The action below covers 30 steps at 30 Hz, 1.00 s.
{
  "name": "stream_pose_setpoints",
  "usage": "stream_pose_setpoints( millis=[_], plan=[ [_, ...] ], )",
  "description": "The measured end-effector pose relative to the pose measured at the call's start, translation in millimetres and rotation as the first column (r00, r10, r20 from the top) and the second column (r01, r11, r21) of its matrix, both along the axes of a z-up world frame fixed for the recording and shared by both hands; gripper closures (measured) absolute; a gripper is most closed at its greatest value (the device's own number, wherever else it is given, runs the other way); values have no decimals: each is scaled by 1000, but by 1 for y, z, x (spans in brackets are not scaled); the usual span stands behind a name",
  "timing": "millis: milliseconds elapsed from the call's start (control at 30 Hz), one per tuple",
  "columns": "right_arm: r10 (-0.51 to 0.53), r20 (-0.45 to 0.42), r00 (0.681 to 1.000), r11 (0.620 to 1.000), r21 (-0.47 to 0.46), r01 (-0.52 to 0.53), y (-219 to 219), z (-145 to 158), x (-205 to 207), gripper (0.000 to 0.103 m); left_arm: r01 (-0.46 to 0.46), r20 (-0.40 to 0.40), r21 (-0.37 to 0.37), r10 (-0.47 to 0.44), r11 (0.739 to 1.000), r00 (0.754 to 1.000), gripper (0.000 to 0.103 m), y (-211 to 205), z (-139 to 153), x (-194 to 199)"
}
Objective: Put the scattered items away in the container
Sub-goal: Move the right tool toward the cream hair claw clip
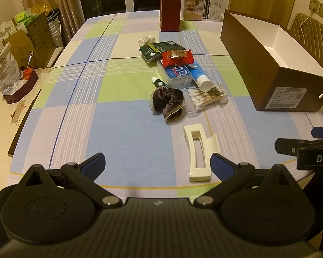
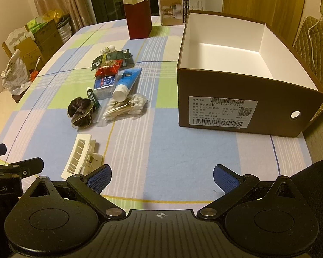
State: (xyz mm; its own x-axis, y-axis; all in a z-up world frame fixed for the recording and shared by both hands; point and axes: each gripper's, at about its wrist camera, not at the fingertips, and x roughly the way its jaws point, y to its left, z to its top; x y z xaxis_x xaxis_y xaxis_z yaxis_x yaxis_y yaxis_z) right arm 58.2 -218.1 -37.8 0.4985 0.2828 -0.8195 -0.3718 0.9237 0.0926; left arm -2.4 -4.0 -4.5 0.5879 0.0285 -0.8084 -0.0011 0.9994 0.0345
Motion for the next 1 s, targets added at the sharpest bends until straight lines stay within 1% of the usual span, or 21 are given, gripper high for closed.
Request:
stream_pose_setpoints(
  millis=[400, 500, 633, 733, 800, 1000],
  plan=[
    [11, -5, 1000, 1000, -21, -11, 3, -1, 0, 0, -10, 17, -22, 11, 1000, 1000, 1, 6, 7, 1],
    [16, -5, 1000, 1000, -20, -16, 4, 0, 0, 0, 2, 47, -2, -2, 1000, 999, 1, 9, 14, 2],
    [32, -7, 999, 999, 14, -32, 6, 4, 3, 0, 32, 76, 42, -35, 999, 997, 1, 13, 20, 4],
    [68, -7, 998, 997, 28, -68, 14, 6, 4, 0, 48, 79, 63, -53, 997, 995, 1, 18, 21, 5],
    [111, -3, 994, 994, 20, -110, 23, 6, 4, 0, 54, 80, 67, -59, 996, 995, 1, 23, 21, 7],
    [236, 21, 971, 972, 13, -237, 56, 2, 2, 0, 51, 82, 73, -57, 996, 995, 1, 41, 22, 16]
  ],
)
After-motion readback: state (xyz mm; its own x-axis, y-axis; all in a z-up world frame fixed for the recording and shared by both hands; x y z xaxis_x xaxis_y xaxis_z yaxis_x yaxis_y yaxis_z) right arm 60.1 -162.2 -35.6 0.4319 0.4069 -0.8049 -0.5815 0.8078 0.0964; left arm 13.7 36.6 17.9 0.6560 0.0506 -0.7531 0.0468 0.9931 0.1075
